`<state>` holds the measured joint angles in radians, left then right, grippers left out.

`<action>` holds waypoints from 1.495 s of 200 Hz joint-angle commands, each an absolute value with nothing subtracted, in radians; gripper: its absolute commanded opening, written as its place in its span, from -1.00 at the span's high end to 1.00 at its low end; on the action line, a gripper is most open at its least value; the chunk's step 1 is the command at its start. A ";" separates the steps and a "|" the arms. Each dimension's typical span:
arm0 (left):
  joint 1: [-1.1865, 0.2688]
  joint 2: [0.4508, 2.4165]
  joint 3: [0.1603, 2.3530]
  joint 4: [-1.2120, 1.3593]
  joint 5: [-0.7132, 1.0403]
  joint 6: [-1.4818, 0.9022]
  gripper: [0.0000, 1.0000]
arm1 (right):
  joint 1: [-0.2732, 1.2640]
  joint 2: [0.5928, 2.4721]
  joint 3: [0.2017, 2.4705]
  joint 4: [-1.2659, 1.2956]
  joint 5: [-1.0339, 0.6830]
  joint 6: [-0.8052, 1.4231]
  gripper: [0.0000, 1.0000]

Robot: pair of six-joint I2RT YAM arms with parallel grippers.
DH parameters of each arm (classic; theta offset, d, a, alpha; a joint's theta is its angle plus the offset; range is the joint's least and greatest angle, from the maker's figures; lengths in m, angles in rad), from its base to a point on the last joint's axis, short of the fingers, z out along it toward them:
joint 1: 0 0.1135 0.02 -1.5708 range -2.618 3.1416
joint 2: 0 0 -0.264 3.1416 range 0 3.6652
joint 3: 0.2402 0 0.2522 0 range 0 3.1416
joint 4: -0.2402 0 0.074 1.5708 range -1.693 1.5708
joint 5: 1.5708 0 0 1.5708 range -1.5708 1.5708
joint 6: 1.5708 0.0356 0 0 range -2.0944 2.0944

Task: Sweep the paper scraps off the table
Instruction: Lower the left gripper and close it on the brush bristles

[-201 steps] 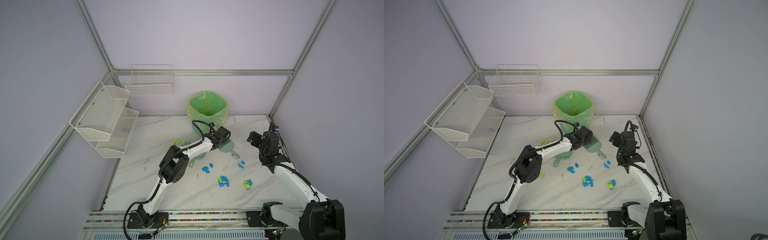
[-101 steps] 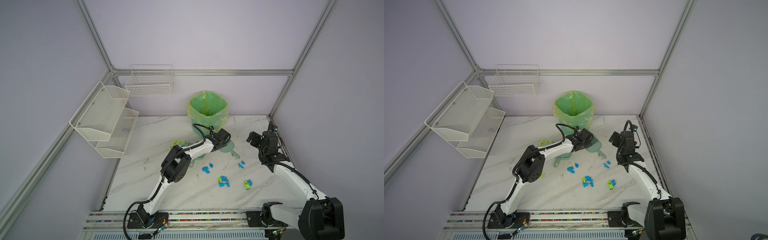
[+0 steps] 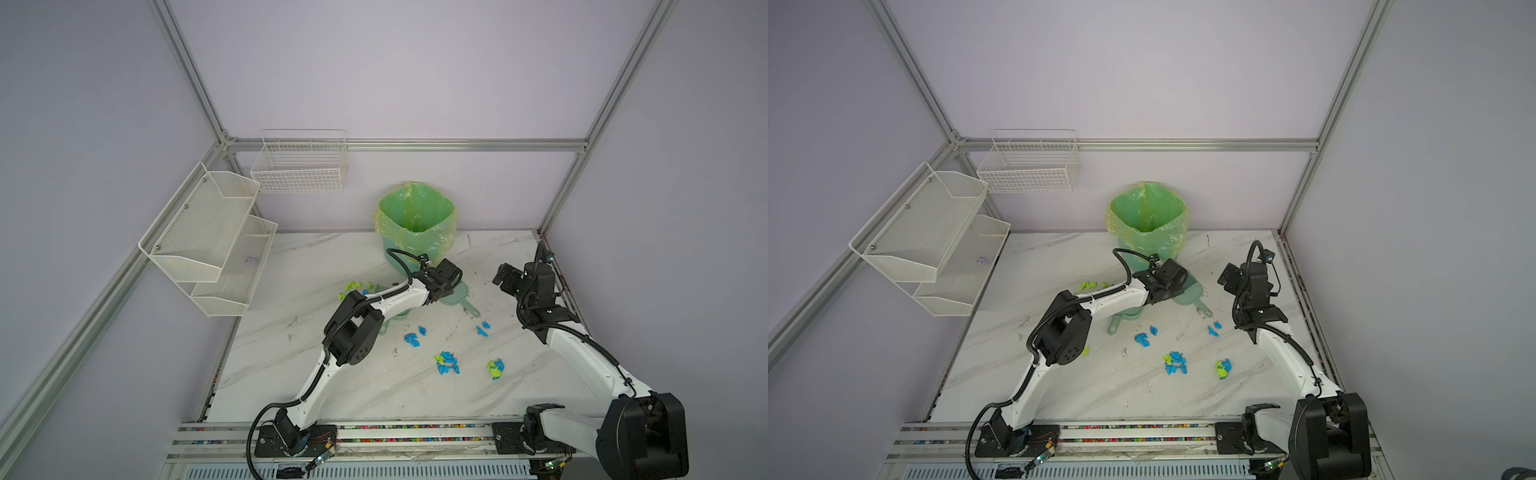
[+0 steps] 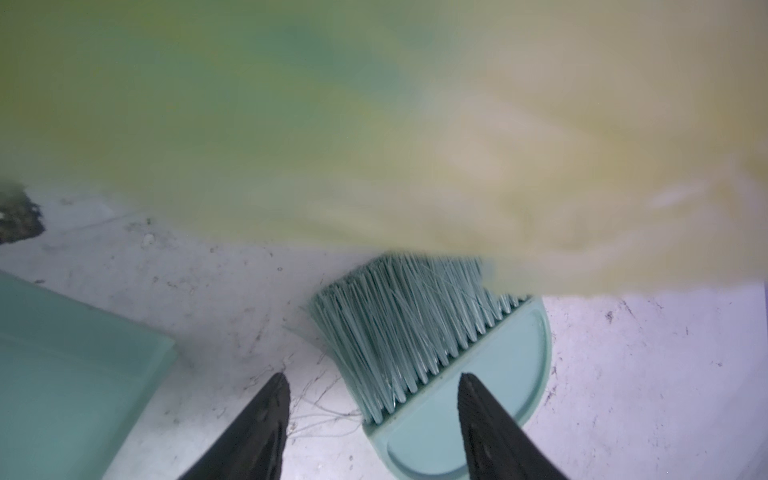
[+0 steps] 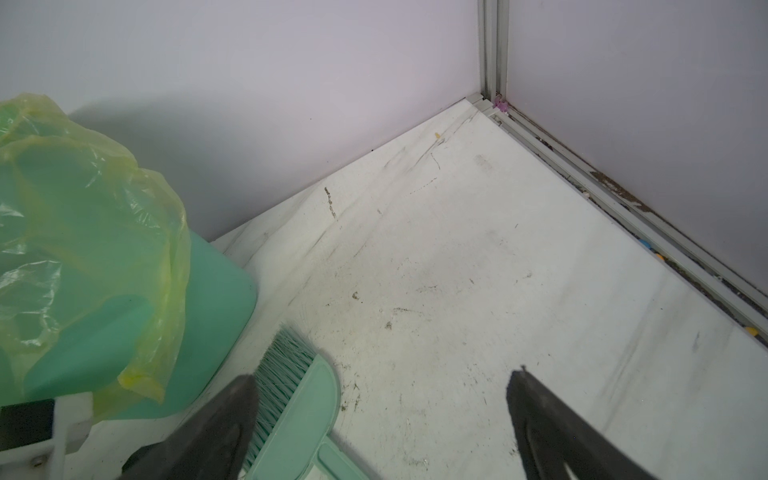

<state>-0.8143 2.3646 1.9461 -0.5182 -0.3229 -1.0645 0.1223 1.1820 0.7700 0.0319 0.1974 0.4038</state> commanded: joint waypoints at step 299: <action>-0.839 2.531 2.125 -0.667 -0.419 -1.121 1.00 | 0.116 1.168 0.761 0.037 0.185 0.435 -0.92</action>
